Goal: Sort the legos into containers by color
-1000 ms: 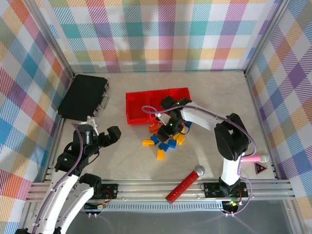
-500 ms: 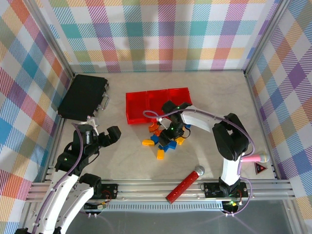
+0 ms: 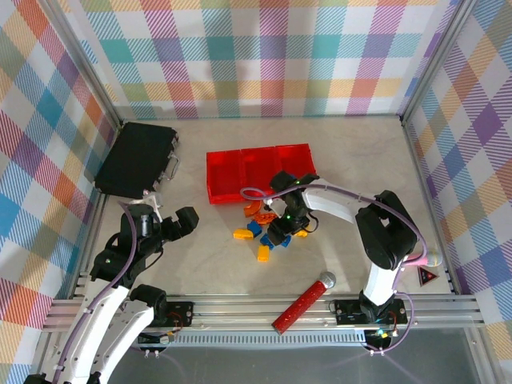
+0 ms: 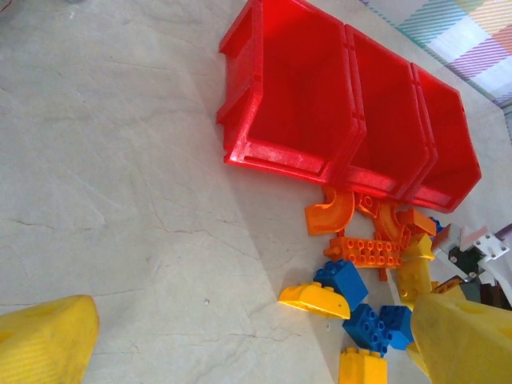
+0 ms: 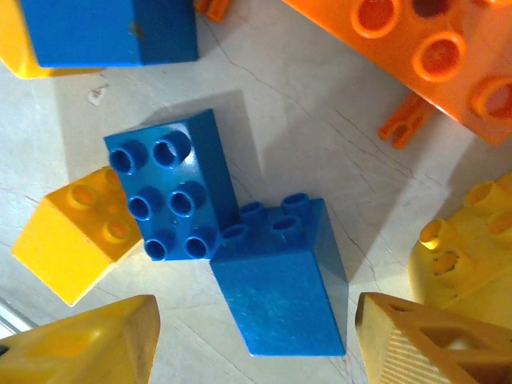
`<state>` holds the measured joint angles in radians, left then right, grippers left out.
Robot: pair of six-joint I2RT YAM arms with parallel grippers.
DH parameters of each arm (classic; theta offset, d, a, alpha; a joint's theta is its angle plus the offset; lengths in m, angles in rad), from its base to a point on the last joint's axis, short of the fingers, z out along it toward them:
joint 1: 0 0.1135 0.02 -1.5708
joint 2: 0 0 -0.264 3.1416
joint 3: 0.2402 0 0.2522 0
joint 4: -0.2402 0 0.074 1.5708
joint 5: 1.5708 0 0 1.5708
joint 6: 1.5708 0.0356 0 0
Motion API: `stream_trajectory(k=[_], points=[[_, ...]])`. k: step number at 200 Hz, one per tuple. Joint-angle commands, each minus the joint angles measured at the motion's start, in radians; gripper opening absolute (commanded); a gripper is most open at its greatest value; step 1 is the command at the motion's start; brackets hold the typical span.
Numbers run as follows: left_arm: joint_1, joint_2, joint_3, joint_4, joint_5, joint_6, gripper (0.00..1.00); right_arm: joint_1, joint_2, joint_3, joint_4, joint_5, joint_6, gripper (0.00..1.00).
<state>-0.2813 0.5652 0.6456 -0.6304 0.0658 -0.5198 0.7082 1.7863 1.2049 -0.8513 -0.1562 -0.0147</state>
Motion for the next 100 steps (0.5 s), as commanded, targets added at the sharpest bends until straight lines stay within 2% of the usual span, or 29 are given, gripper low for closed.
stream_trajectory(k=[1,38,100], points=[[-0.010,-0.011,0.002,-0.020,-0.011,0.005,1.00,0.007,-0.020,-0.021,-0.040,0.061,0.028,0.65],[-0.010,-0.004,-0.001,-0.015,-0.012,0.000,1.00,0.010,-0.018,-0.018,-0.035,0.091,0.027,0.60],[-0.010,-0.005,-0.002,-0.020,-0.015,0.000,1.00,0.039,0.028,-0.004,-0.037,0.082,0.015,0.59]])
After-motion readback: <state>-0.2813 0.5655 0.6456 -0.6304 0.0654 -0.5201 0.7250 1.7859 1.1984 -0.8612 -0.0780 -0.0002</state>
